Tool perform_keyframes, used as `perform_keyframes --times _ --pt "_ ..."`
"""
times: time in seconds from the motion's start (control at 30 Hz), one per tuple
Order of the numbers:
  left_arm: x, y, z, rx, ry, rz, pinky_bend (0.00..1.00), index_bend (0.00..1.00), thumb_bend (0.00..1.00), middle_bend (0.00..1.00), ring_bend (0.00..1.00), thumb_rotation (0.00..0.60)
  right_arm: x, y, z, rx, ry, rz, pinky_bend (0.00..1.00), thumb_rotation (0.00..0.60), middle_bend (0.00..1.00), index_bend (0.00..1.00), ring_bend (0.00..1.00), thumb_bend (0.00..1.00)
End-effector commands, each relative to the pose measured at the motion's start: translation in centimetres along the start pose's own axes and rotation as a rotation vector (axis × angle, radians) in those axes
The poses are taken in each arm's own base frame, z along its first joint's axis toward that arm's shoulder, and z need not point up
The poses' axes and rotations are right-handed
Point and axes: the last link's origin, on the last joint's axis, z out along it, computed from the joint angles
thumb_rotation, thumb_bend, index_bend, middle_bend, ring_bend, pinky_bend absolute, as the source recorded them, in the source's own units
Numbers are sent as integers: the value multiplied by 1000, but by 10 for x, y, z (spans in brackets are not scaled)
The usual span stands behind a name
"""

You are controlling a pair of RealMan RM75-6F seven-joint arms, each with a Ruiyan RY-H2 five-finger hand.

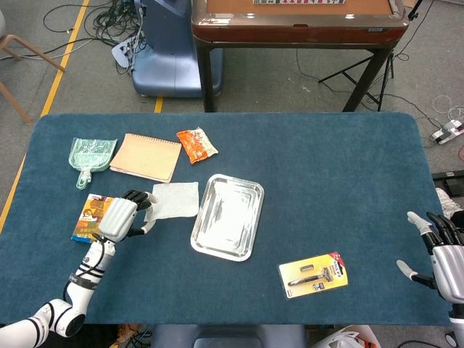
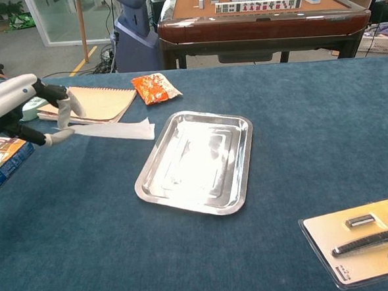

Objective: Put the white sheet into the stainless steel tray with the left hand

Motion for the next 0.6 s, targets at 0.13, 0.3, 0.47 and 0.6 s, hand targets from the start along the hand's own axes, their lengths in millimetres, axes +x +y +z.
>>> perform_keyframes --times 0.13,0.3,0.47,0.6 --pt "18 42 20 -71 75 -115 271 668 293 563 454 600 -1 2 -2 -5 2 4 105 600 226 123 82 182" --pt "10 78 26 -148 62 -174 270 666 294 564 458 600 -1 5 -3 -14 4 6 105 600 226 123 82 182" --pt "-15 115 21 -243 16 -236 269 664 294 565 459 600 -2 6 -3 -16 6 9 105 600 226 123 82 183" --pt "-44 132 13 -325 -50 -215 270 664 293 564 460 600 -3 6 -2 -16 2 10 105 600 226 123 82 183"
